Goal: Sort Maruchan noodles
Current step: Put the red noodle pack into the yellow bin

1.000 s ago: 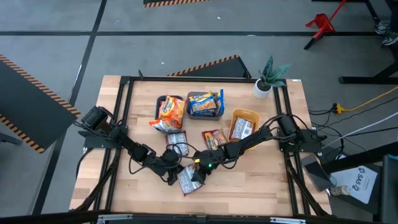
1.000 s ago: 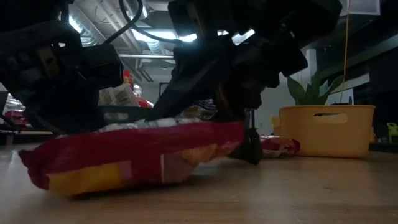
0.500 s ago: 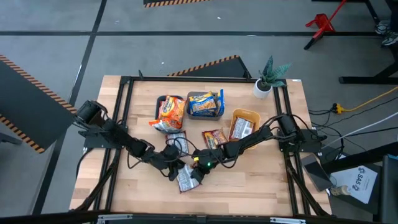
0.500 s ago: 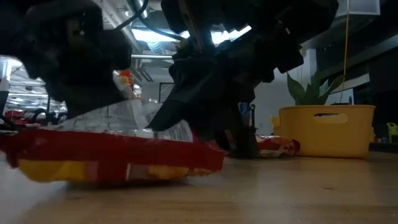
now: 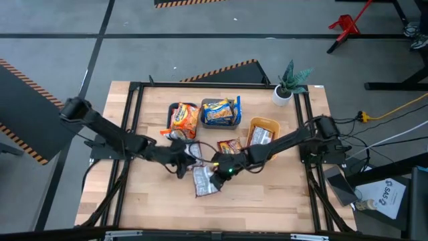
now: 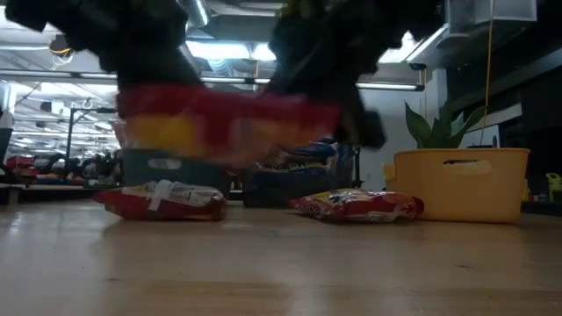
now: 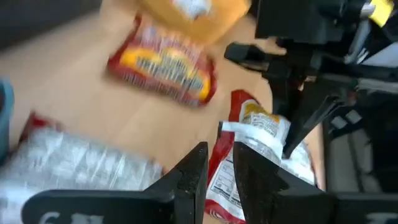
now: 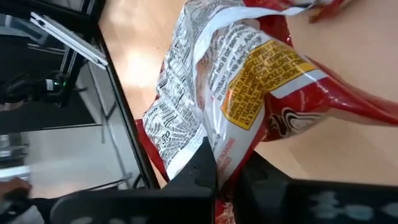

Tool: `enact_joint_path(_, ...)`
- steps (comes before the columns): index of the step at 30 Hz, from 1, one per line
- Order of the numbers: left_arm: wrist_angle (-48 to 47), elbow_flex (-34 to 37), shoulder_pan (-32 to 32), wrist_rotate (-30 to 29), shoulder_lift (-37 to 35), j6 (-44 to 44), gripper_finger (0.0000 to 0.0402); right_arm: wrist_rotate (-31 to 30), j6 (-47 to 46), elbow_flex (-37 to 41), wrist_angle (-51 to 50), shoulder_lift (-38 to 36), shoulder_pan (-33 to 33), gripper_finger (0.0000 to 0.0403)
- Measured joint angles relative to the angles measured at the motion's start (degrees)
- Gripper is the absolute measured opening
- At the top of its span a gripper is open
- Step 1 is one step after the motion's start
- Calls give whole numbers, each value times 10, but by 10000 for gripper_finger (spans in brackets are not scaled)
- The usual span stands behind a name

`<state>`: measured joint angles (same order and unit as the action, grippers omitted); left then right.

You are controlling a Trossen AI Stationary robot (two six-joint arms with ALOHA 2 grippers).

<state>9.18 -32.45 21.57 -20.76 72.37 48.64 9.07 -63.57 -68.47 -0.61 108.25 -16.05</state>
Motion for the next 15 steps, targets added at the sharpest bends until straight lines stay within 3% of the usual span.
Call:
enact_joint_path(8, -1, 0, -20, -26, -102, -23, 71, -99, 24, 0, -248, -154, 1, 2)
enact_joint_path(12, -2, 0, -25, -38, -125, -27, 71, -171, 2, 8, -396, -234, 1, 1)
enact_joint_path(15, -1, 0, -28, -44, -130, -28, 71, -203, -28, 44, -448, -305, 13, 1)
